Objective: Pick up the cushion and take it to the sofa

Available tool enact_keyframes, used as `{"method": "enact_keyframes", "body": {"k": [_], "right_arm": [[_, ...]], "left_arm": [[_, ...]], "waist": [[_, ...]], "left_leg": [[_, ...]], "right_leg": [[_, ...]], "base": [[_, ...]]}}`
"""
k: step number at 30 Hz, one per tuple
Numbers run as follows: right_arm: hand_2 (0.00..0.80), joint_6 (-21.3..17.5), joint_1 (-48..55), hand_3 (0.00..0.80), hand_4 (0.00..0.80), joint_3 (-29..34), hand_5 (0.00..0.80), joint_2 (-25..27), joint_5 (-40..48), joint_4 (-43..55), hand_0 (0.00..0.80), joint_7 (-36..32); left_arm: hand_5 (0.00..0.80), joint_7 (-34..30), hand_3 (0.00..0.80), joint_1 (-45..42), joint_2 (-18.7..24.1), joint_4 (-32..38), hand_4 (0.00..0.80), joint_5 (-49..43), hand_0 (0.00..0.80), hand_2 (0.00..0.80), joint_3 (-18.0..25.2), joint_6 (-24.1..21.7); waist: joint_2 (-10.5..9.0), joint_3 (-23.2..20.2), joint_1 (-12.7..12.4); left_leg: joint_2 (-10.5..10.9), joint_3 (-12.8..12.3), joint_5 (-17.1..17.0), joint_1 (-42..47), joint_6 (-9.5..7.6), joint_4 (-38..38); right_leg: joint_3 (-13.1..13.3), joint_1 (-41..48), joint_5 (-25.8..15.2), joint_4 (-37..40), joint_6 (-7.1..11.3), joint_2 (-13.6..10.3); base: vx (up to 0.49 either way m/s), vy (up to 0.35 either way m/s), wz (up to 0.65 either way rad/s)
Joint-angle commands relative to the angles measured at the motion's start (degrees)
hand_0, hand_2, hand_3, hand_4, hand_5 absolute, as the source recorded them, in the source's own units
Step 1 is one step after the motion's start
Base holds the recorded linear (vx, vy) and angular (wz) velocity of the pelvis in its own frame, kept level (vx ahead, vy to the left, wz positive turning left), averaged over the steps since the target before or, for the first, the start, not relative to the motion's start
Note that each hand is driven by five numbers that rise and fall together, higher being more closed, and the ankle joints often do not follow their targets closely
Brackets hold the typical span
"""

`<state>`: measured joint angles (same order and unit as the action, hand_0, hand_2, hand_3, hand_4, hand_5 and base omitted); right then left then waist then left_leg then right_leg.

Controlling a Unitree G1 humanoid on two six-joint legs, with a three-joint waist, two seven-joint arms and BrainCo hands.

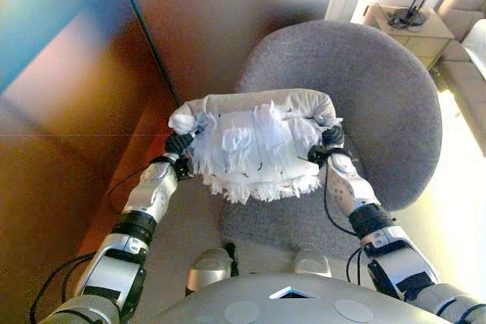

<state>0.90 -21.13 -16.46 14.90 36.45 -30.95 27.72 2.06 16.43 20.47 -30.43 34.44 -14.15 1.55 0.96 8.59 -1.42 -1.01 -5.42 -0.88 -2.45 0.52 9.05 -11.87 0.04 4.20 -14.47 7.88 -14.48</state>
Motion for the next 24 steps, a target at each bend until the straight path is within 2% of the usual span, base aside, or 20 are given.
{"method": "enact_keyframes", "body": {"k": [1, 6, 8, 11, 16, 19, 24], "right_arm": [[0.8, -2.5, -10.9, 0.8, 0.8, -0.6, 0.8, -2.6, -0.3, -0.6, 0.8, 2.3], [0.8, -2.2, -17.3, 0.8, 0.8, -1.8, 0.8, -1.0, -1.2, -3.2, 0.8, 4.9], [0.8, 1.3, -20.4, 0.8, 0.8, -2.2, 0.8, 0.2, -1.7, -4.5, 0.8, 2.5], [0.8, 1.8, -21.8, 0.8, 0.8, -3.4, 0.8, 2.3, -2.0, -5.6, 0.8, 2.1], [0.8, -0.6, -23.1, 0.8, 0.8, -1.9, 0.8, 4.7, -1.4, -3.6, 0.8, 2.8], [0.8, -0.5, -21.4, 0.8, 0.8, -0.6, 0.8, 4.8, -2.2, -0.9, 0.8, 2.4], [0.8, 1.8, -9.5, 0.8, 0.8, 1.2, 0.8, 4.6, -6.5, 7.2, 0.8, 1.1]], "left_arm": [[0.8, 0.9, 0.8, 8.0, -1.9, 3.1, 0.8, -0.4, 0.8, 0.8, -3.2, -1.7], [0.8, 3.1, 0.8, 11.8, -4.1, 1.8, 0.8, 4.2, 0.8, 0.8, -6.2, -1.6], [0.8, 3.2, 0.8, 14.0, -6.0, 0.7, 0.8, 6.0, 0.8, 0.8, -7.2, -1.6], [0.8, 2.3, 0.8, 15.1, -8.1, 0.8, 0.8, 6.6, 0.8, 0.8, -8.7, -1.2], [0.8, 1.2, 0.8, 16.5, -8.4, 7.5, 0.8, 10.4, 0.8, 0.8, -10.9, -0.2], [0.8, -0.2, 0.8, 15.3, -8.3, 12.1, 0.8, 11.0, 0.8, 0.8, -11.4, 1.3], [0.8, -3.4, 0.8, 7.0, -6.6, 19.5, 0.8, 12.0, 0.8, 0.8, -11.3, 5.5]], "waist": [[-2.07, -0.8, -3.8], [-2.15, 0.7, -5.0], [-2.26, 1.8, -5.0], [-2.74, 2.9, -5.2], [-2.81, 5.6, -5.1], [-2.96, 5.7, -4.7], [-3.43, 2.9, -3.9]], "left_leg": [[-3.6, 0.5, 6.5, -0.6, 2.97, 7.0], [-5.2, 2.1, 4.6, -4.9, 5.02, 6.6], [-5.6, 2.4, 3.6, -5.8, 5.56, 5.8], [-6.5, 2.5, 2.4, -6.2, 6.24, 4.5], [-7.2, 2.6, 0.5, -8.7, 6.86, 2.0], [-7.4, 1.9, -0.2, -7.9, 6.71, 0.2], [-7.8, 0.1, 0.1, -4.3, 5.98, -1.1]], "right_leg": [[0.3, 0.3, -4.8, 2.3, 0.92, -2.3], [-1.8, 0.3, -3.6, 4.0, 1.3, -1.8], [-2.4, 0.1, -3.2, 4.3, 1.56, -1.8], [-3.1, 0.7, -2.7, 4.8, 2.13, -1.4], [-3.4, -0.7, -2.5, 6.0, 2.23, -0.6], [-3.4, 0.0, -2.6, 7.0, 2.32, -0.4], [-2.7, 2.1, -2.8, 8.1, 2.41, -0.2]], "base": [[0.0, -0.187, 0.22], [-0.13, -0.104, 0.27], [-0.137, -0.083, 0.2], [-0.041, -0.111, 0.21], [-0.184, -0.079, 0.12], [-0.04, 0.002, -0.01], [0.093, -0.003, 0.04]]}}
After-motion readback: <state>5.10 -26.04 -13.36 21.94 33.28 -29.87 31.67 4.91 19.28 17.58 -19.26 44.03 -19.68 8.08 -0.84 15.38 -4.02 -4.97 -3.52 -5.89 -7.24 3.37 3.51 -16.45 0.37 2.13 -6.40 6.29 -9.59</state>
